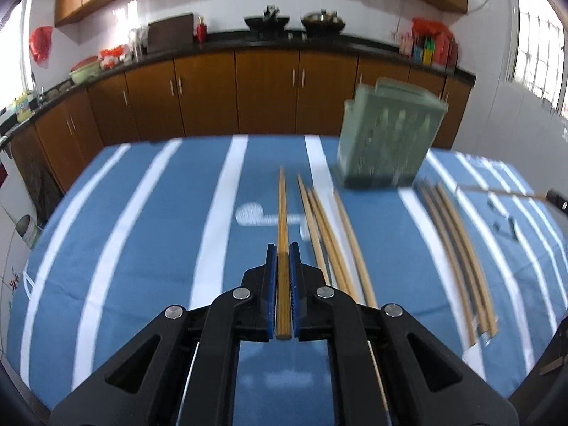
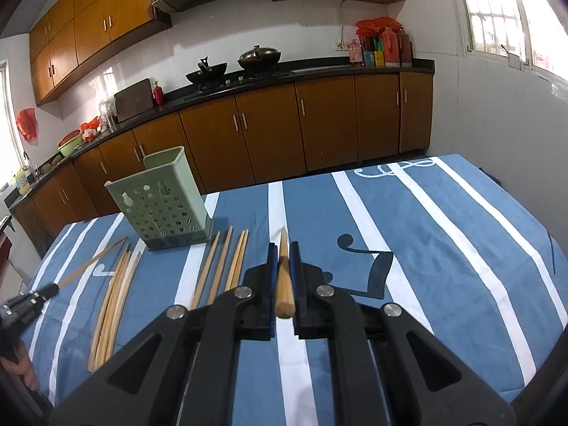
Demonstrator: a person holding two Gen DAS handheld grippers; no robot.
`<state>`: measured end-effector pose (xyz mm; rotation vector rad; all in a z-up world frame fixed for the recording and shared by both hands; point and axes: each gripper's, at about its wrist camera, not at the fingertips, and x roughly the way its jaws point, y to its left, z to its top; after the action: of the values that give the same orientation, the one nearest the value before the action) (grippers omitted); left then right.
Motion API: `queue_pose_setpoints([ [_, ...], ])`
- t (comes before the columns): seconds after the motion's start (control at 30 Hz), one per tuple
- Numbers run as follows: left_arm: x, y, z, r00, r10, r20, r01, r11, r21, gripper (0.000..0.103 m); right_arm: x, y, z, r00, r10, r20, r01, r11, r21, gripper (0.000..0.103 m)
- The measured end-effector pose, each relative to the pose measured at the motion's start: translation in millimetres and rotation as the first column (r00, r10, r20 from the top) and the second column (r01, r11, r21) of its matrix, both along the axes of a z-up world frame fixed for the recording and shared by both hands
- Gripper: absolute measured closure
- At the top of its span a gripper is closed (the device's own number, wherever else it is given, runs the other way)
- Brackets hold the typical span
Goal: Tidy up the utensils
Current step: 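Lift the left gripper's chopstick upright over the green holder while the right gripper carries its own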
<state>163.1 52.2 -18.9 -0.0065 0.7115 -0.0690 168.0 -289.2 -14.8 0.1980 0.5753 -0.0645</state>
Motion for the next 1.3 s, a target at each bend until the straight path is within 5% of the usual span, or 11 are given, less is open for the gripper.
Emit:
queue_pose_setpoints([
  [0.4,-6,13,67,0.980,0.050,0.190,-0.036,0.996,-0.077,0.096,-5,-3,29,0.996,-0.008,0.090,0.008,1.000,0.002,0.095],
  [0.77,8,16,95,0.968,0.065,0.243,-0.052,0.997,-0.061,0.096,1,-6,54,0.989,-0.001,0.149,0.004,1.000,-0.018,0.096],
  [1.13,21,4,185,0.912,0.036,0.407,0.009,0.994,-0.108,0.096,8,0,167,0.929,0.062,0.365,-0.075,0.997,0.022,0.096],
  [1.3,30,-15,205,0.901,0.007,0.435,0.068,0.985,-0.158,0.096,24,19,192,0.901,0.110,0.419,-0.131,0.991,0.022,0.096],
])
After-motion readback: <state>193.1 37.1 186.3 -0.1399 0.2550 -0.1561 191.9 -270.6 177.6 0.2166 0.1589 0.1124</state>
